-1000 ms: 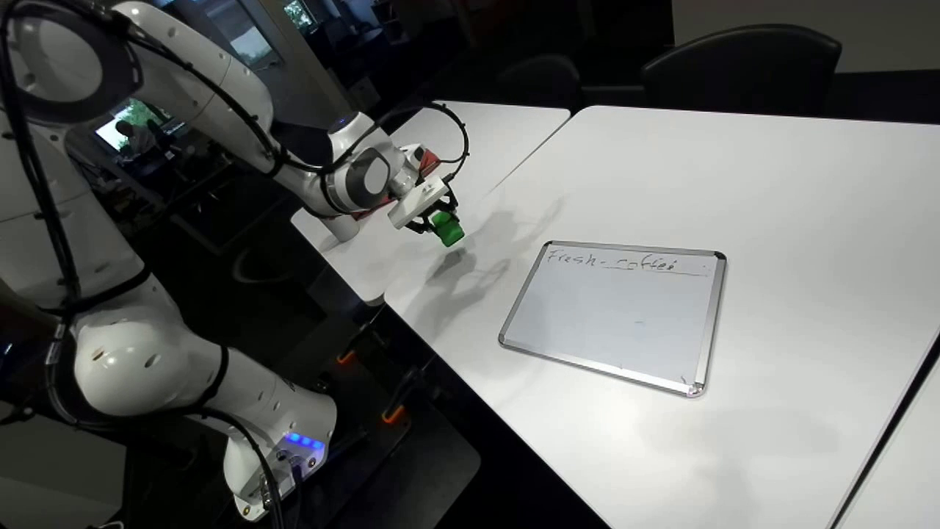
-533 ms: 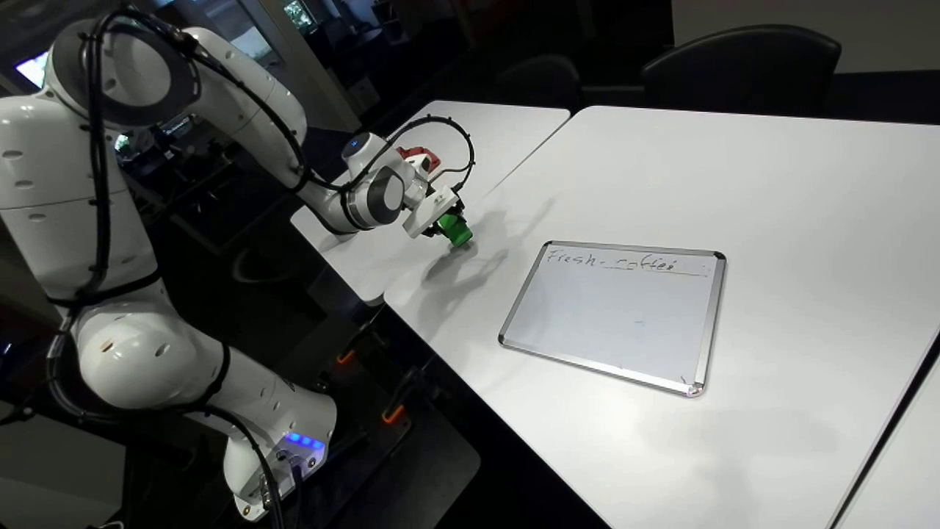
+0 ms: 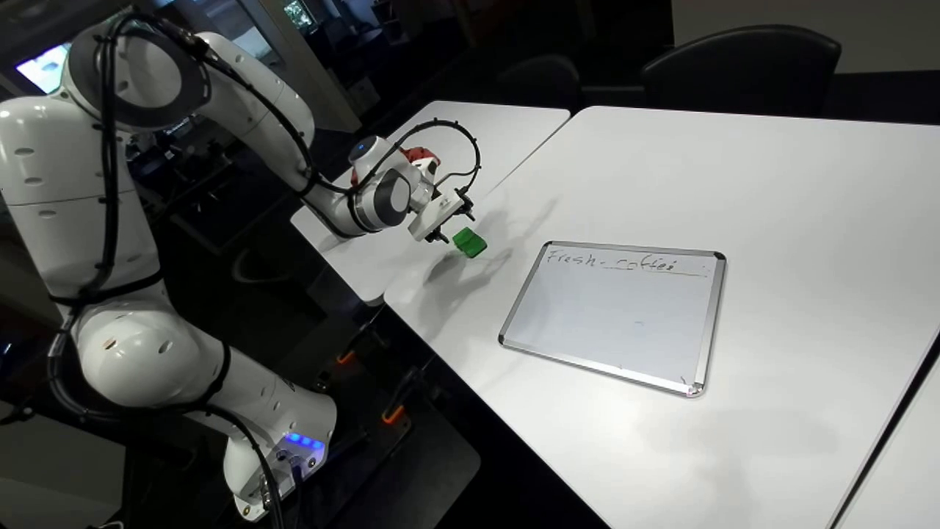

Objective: Use the duster to erase the blue markings on the white board

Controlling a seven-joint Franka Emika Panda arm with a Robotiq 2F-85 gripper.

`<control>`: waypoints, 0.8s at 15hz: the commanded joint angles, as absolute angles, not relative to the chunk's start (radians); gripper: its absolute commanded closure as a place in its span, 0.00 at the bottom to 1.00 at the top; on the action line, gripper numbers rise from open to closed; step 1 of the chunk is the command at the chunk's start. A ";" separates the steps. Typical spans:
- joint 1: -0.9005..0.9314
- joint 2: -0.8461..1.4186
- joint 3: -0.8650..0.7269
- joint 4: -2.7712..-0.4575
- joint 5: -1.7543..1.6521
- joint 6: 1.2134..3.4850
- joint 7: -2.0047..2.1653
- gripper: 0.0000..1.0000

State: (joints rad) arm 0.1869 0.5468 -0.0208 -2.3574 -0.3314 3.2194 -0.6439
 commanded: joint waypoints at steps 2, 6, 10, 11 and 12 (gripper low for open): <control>0.199 0.495 -0.041 -2.415 -0.378 3.262 -0.586 0.00; 0.223 0.428 -0.090 -2.508 -0.323 3.409 -0.602 0.00; 0.171 0.337 -0.070 -2.594 -0.369 3.443 -0.596 0.00; 0.157 0.312 -0.063 -2.613 -0.378 3.435 -0.598 0.00; 0.150 0.291 -0.059 -2.628 -0.381 3.432 -0.598 0.00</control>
State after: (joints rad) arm 0.1859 0.3940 -0.0756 -2.5399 -0.3490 3.4200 -0.6194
